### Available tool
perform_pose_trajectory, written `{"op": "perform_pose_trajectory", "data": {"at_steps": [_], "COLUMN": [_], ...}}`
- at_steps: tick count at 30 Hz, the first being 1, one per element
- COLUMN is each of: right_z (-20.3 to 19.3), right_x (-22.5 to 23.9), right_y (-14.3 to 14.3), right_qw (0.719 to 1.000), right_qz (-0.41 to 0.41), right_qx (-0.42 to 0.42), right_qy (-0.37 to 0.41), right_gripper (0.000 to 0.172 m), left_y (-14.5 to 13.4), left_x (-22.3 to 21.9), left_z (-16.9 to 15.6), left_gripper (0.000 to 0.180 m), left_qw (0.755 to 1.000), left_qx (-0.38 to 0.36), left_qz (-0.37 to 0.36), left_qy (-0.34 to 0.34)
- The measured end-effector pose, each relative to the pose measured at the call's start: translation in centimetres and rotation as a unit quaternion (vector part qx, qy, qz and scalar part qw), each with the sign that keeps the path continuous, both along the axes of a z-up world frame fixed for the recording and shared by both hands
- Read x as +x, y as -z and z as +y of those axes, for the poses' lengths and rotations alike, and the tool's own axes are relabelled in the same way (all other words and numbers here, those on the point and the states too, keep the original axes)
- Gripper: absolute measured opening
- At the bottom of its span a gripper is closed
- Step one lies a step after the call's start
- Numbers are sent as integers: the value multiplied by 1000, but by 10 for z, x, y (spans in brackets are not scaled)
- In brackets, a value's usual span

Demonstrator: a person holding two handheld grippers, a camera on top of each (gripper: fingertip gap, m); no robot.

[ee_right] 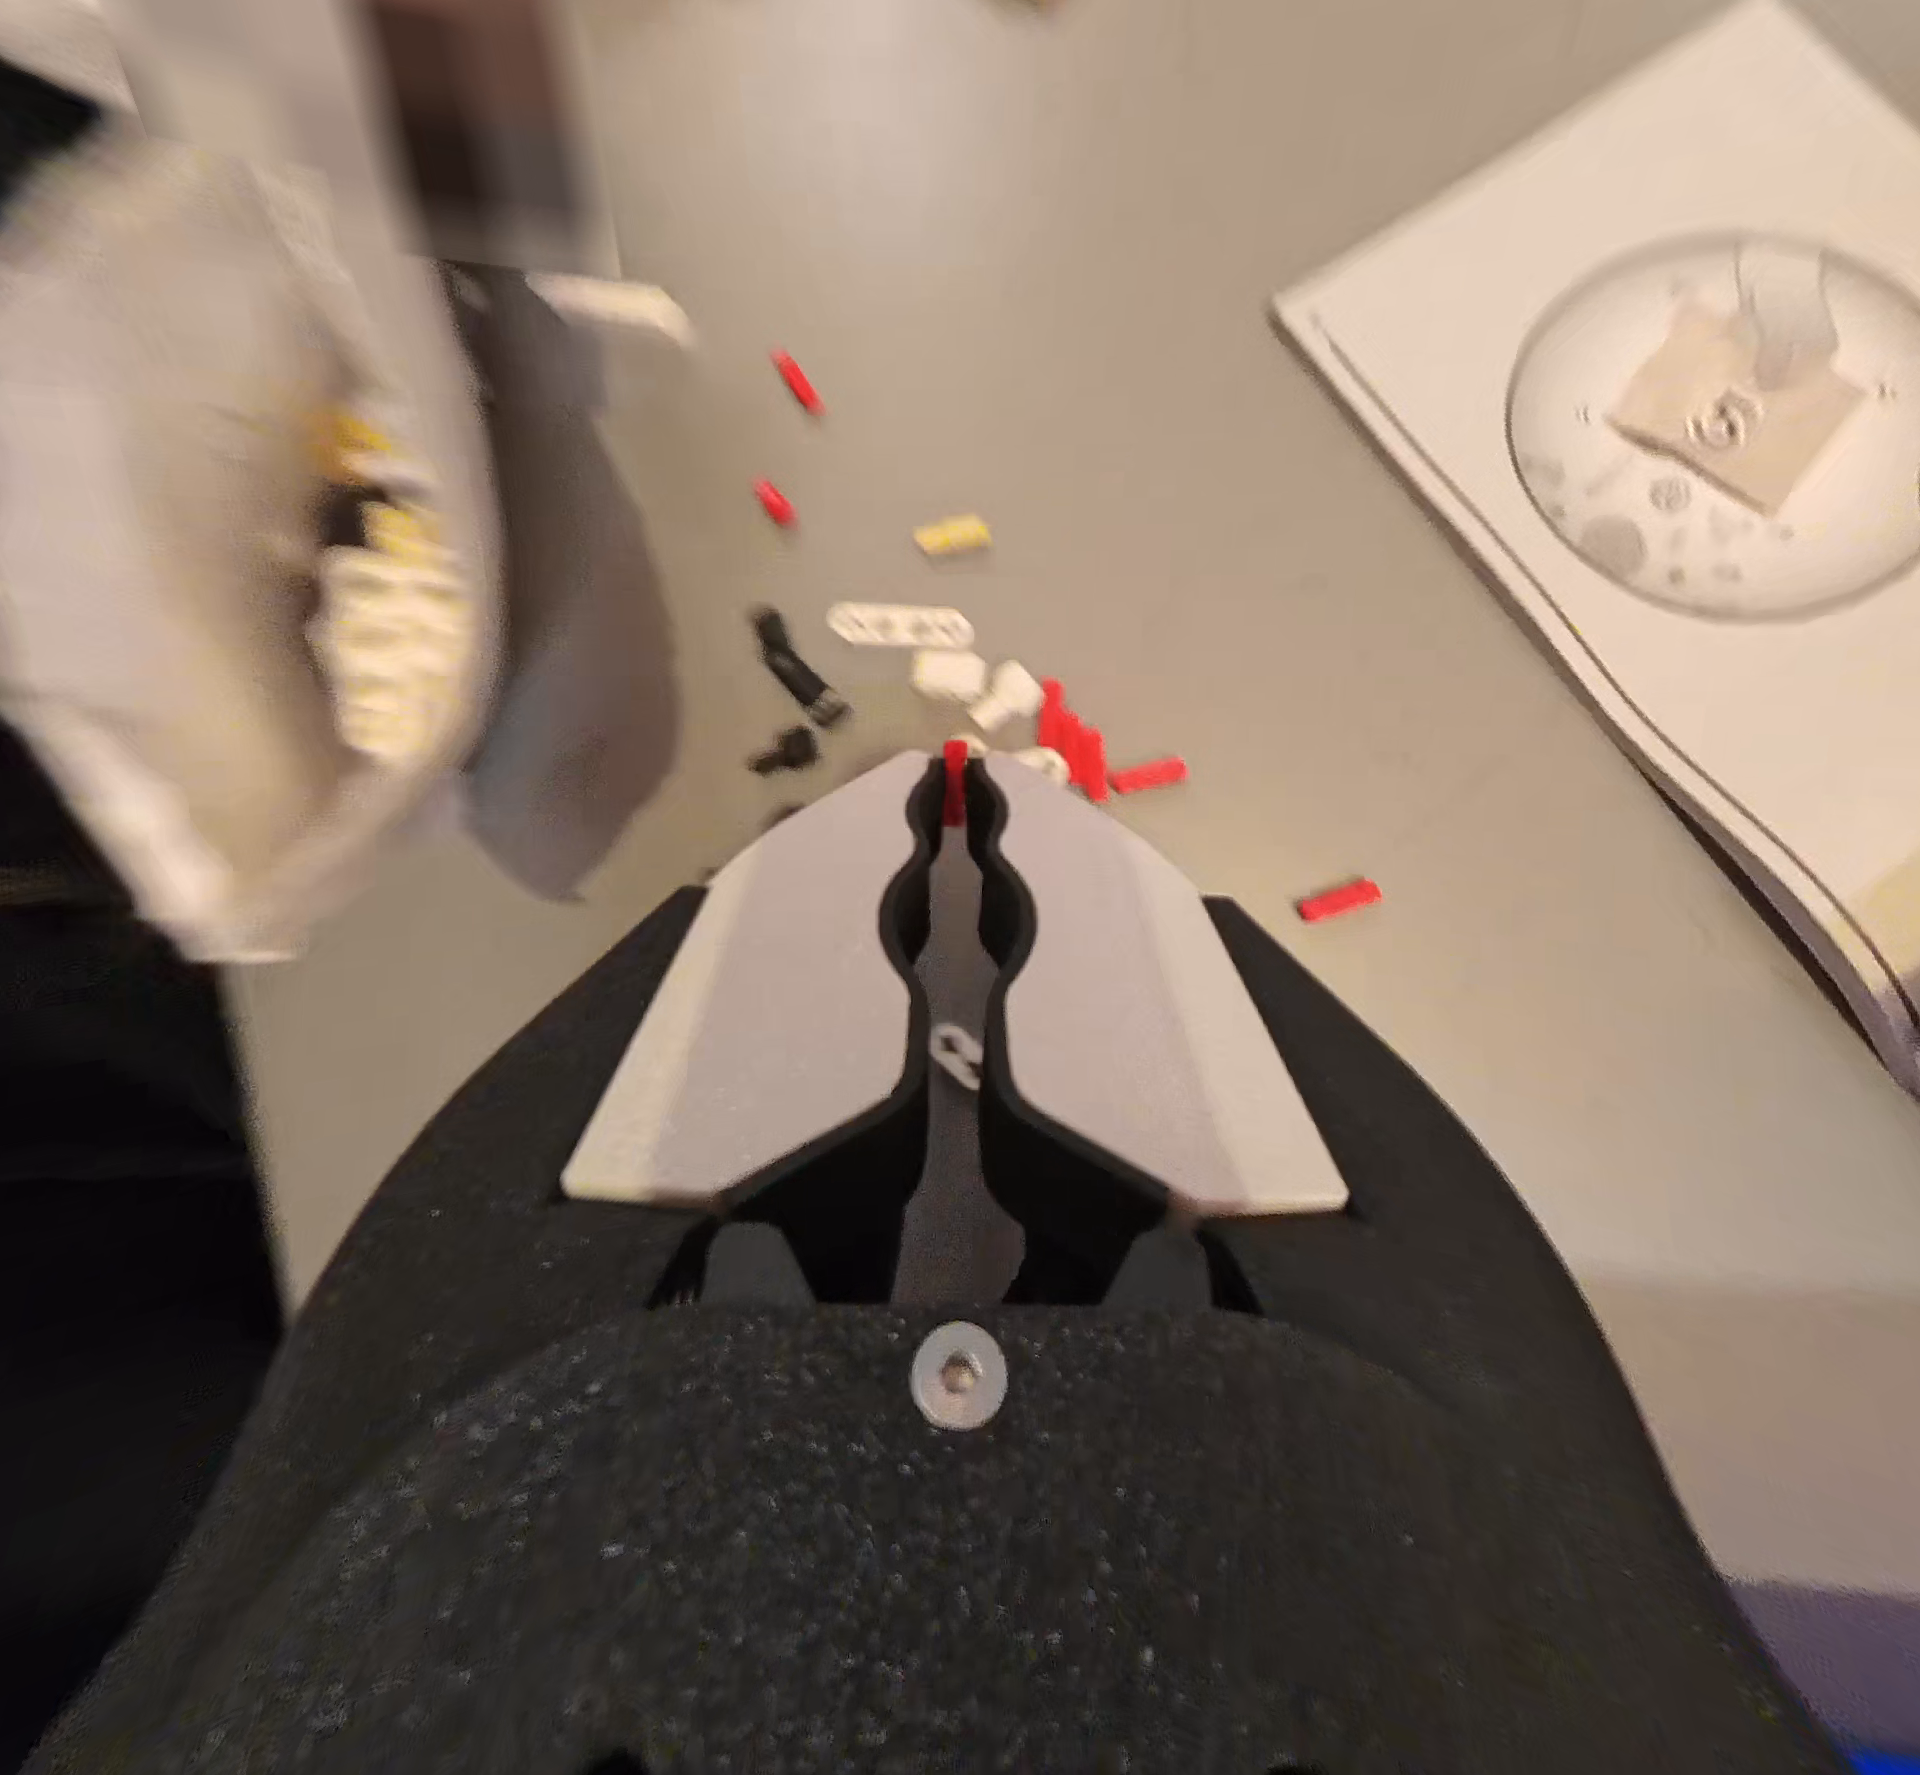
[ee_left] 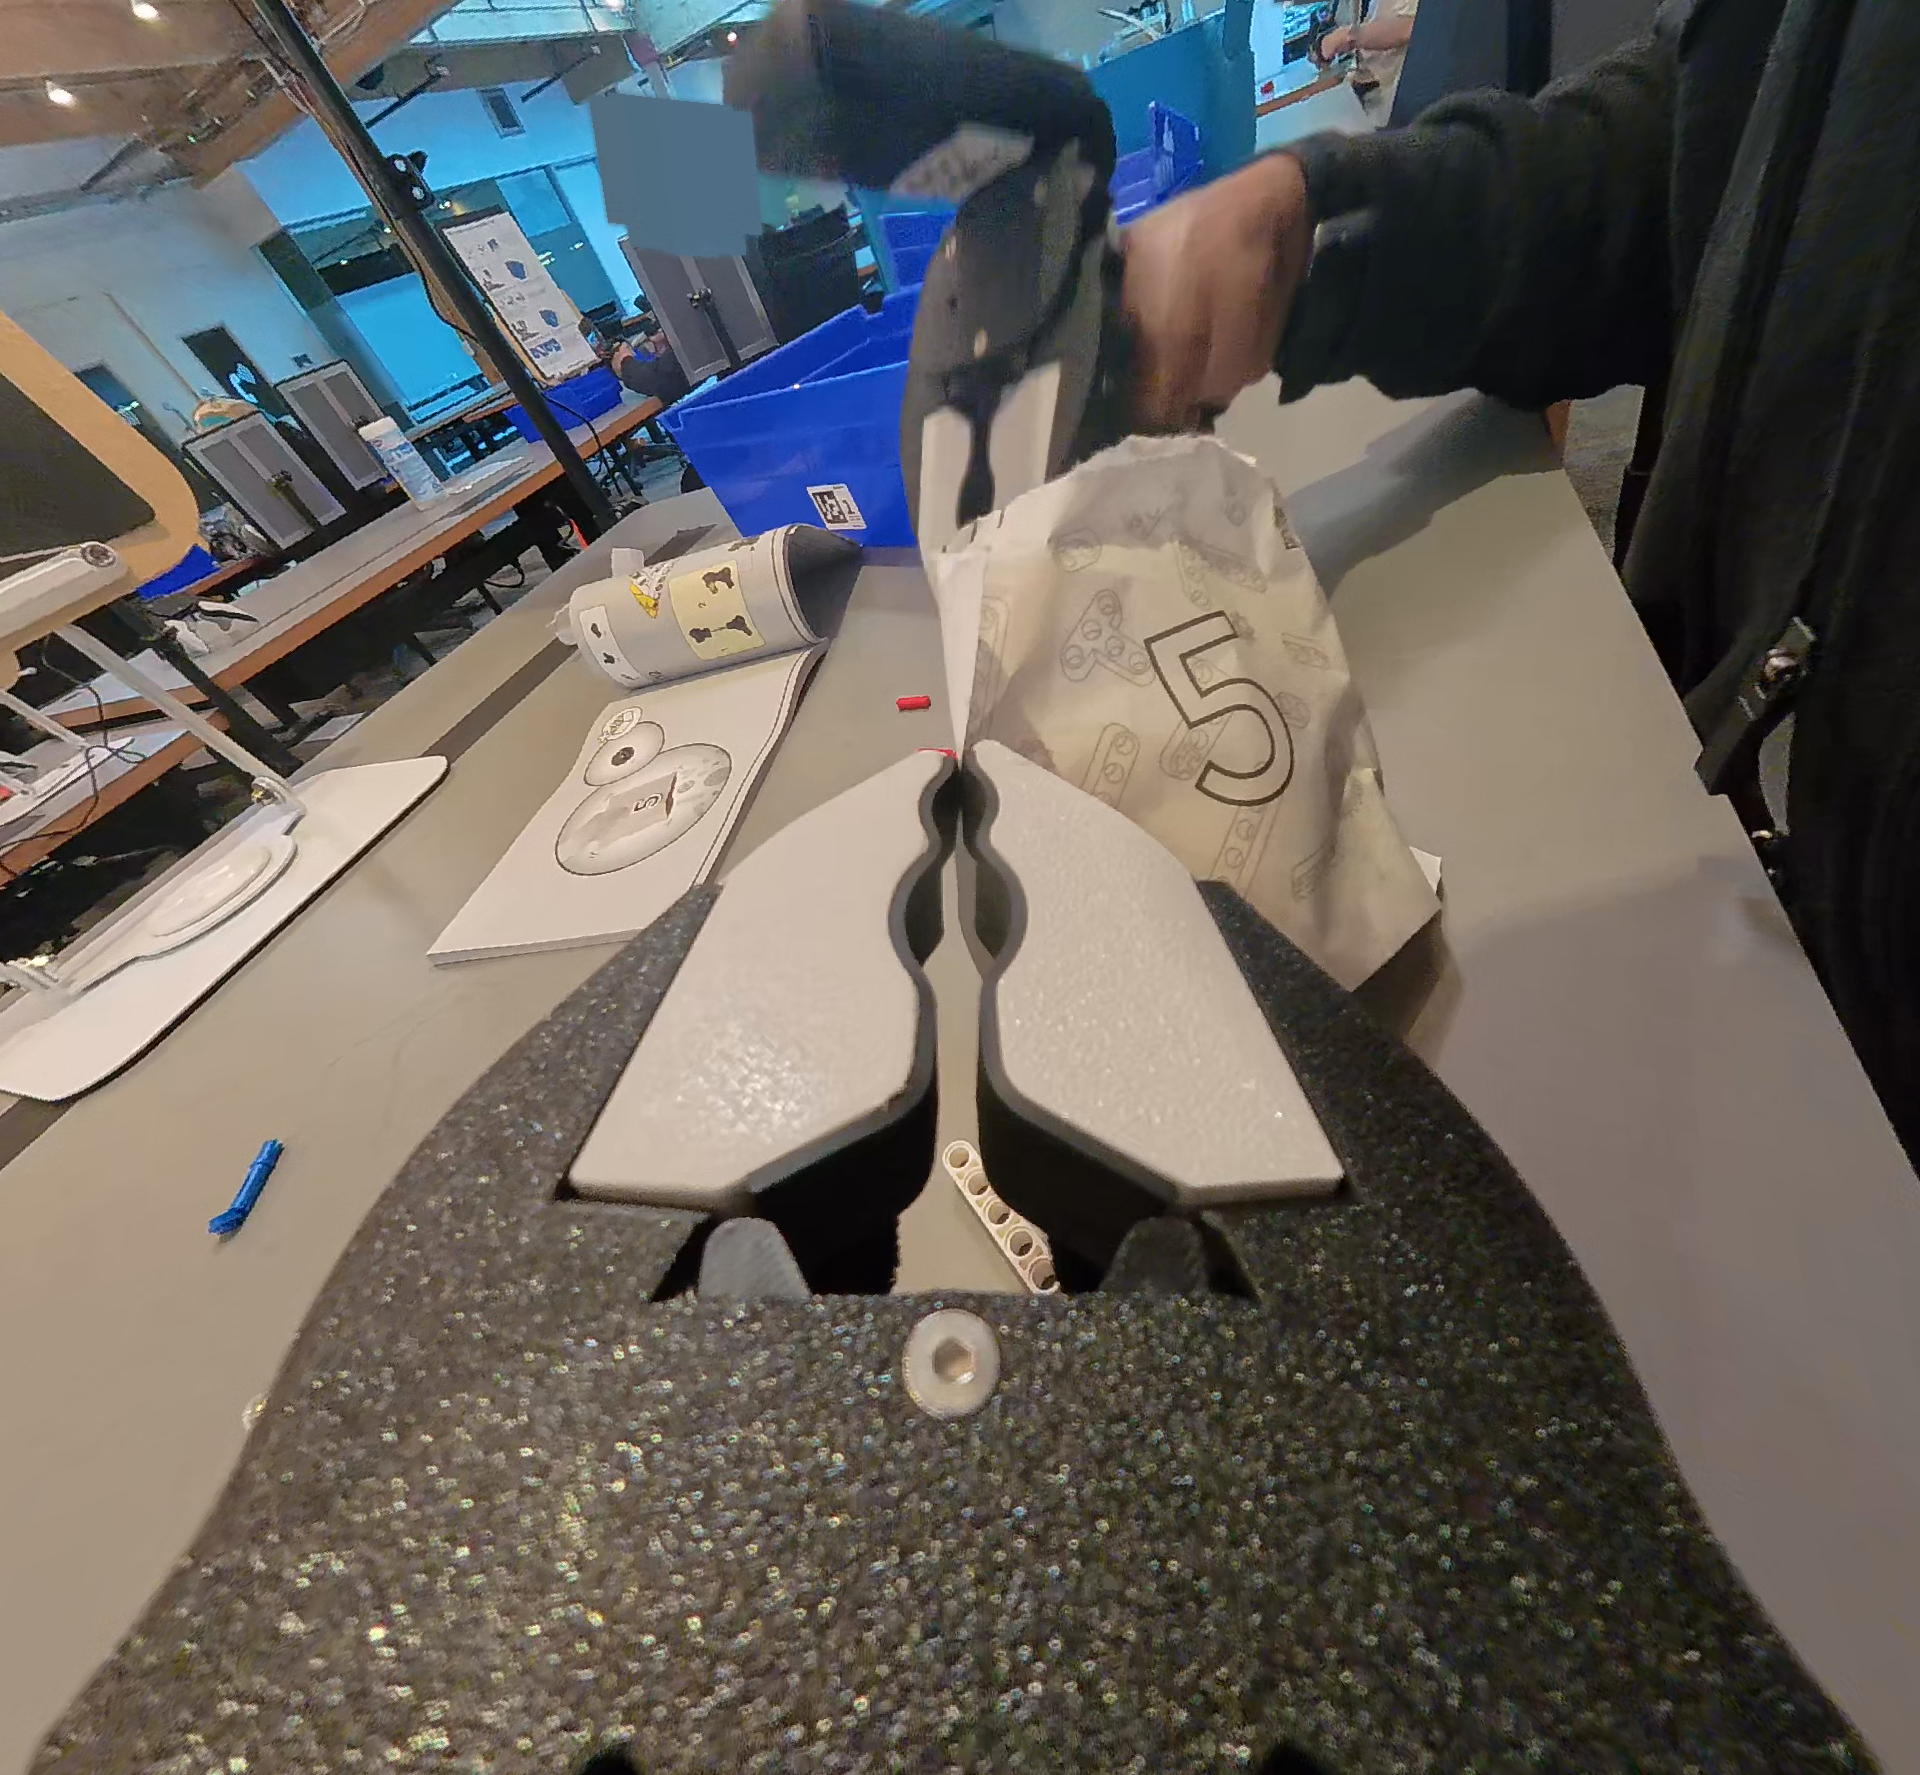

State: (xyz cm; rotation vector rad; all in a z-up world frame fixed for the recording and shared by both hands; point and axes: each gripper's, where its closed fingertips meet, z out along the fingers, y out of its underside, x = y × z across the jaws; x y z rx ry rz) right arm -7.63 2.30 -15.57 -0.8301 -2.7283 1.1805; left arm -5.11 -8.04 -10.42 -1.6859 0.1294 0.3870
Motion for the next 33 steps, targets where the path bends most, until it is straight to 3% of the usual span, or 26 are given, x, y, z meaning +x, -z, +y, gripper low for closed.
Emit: {"op": "perform_pose_trajectory", "data": {"at_steps": [3, 6, 8, 11, 18, 23, 27, 33], "right_z": [-21, -37, -41, -31, 6, -5, -8, -8], "right_x": [18, 34, 38, 35, 40, 42, 39, 33], "right_y": [-50, -66, -59, -52, 13, 27, 42, 41], "right_qw": [994, 989, 991, 993, 996, 991, 984, 986], "right_qz": [-1, 3, 1, 2, 7, 28, 44, 42], "right_qx": [-103, -126, -109, -96, 40, 55, 94, 87], "right_qy": [-39, -71, -82, -71, -80, -116, -143, -137], "right_gripper": [4, 7, 24, 31, 33, 40, 40, 22], "left_y": [0, 0, 0, -1, -5, -6, -5, -4], "left_x": [-1, -1, 0, 1, 5, 7, 6, 6], "left_z": [0, 1, 0, 0, -2, -4, -3, -3], "left_gripper": [1, 0, 0, 0, 0, 0, 1, 0], "left_qw": [1000, 1000, 1000, 1000, 1000, 1000, 1000, 1000], "left_qx": [-1, 0, 1, 2, 8, 13, 12, 12], "left_qz": [0, -2, -1, 0, 6, 4, 4, 1], "left_qy": [-2, -1, 0, -1, 4, 5, 4, 5]}}
